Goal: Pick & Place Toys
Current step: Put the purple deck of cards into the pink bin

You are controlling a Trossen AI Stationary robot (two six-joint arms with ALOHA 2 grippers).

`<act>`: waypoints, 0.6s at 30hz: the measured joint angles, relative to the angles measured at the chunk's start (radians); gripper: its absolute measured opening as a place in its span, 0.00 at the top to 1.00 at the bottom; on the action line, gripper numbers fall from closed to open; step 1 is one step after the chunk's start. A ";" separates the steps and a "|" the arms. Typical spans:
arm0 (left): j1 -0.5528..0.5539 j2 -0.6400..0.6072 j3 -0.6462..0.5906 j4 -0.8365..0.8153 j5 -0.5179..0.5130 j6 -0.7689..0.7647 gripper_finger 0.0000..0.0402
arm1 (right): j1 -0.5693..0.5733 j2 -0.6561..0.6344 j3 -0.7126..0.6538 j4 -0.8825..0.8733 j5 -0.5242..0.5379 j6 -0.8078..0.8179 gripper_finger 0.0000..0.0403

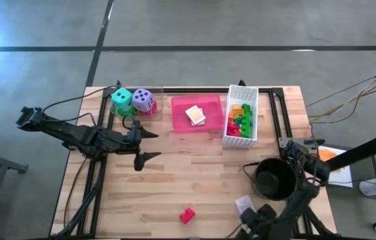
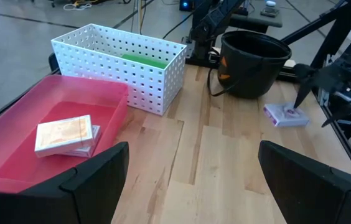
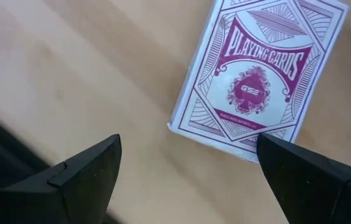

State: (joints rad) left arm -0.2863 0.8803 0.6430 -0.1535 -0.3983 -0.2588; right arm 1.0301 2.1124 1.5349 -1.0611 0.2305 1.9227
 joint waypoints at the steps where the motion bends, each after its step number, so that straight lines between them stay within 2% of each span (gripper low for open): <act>1: 0.000 0.000 0.000 0.000 0.002 0.000 0.10 | -0.016 0.001 0.000 0.000 0.012 -0.025 0.10; 18: 0.000 0.000 0.000 0.000 0.007 0.000 0.10 | -0.365 0.004 -0.005 0.056 0.009 -0.537 0.10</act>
State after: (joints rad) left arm -0.2863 0.8803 0.6430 -0.1535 -0.3912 -0.2592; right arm 0.6649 2.1166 1.5303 -1.0056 0.2399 1.3859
